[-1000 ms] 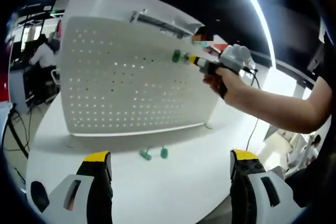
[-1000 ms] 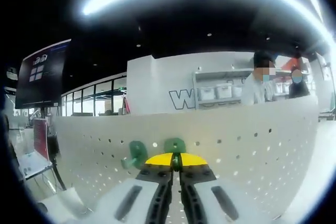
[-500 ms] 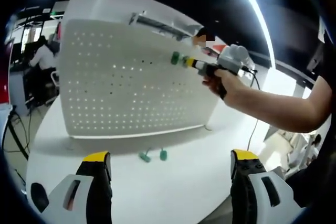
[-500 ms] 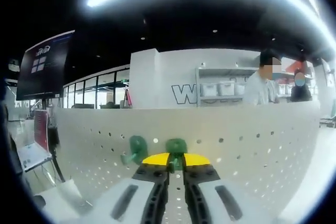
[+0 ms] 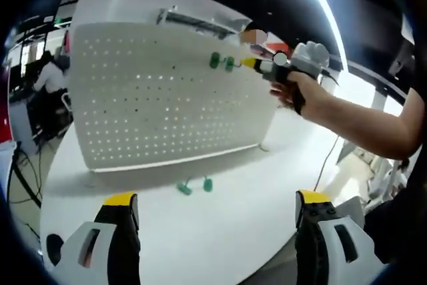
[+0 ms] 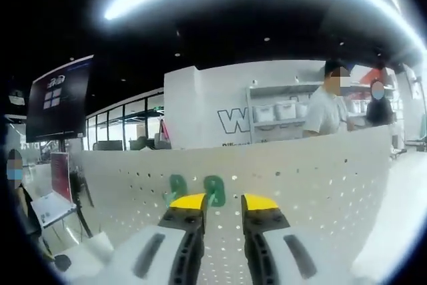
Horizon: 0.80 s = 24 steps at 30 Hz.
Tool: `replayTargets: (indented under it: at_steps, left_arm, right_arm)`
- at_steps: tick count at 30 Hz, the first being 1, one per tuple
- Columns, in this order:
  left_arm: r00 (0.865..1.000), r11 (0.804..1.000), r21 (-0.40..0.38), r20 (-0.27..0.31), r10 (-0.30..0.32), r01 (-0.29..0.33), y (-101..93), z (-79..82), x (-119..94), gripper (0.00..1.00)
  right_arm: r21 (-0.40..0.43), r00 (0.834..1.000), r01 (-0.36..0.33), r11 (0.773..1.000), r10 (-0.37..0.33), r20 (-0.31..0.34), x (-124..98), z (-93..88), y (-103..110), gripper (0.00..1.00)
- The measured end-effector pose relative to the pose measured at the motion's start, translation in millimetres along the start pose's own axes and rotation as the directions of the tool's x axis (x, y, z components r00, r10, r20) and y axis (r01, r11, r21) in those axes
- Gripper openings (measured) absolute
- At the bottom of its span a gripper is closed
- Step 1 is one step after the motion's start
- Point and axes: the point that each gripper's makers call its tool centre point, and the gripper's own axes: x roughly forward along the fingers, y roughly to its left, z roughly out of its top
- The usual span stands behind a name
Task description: Insert the hook assembly into the mounting plate slot until the hook locks in place.
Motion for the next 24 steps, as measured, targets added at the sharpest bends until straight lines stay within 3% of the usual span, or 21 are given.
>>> replayTargets:
  at_steps: [6,12,24]
  left_arm:
    - [1.000,1.000,-0.012,-0.012,0.000,0.000,-1.7,-6.4,-1,0.98]
    - [1.000,1.000,-0.016,-0.018,-0.004,0.003,-6.6,-10.6,-2,0.98]
    - [0.998,1.000,-0.006,-0.058,0.008,-0.008,-9.0,-22.4,-8,0.97]
  right_arm:
    - [-0.004,0.999,-0.026,1.000,0.026,-0.039,-22,-9.5,-5,0.21]
    - [-0.021,0.991,-0.047,0.999,0.044,-0.130,-48,-39.9,-10,0.21]
    - [-0.040,0.955,-0.087,0.995,0.072,-0.286,-108,-89.1,-13,0.23]
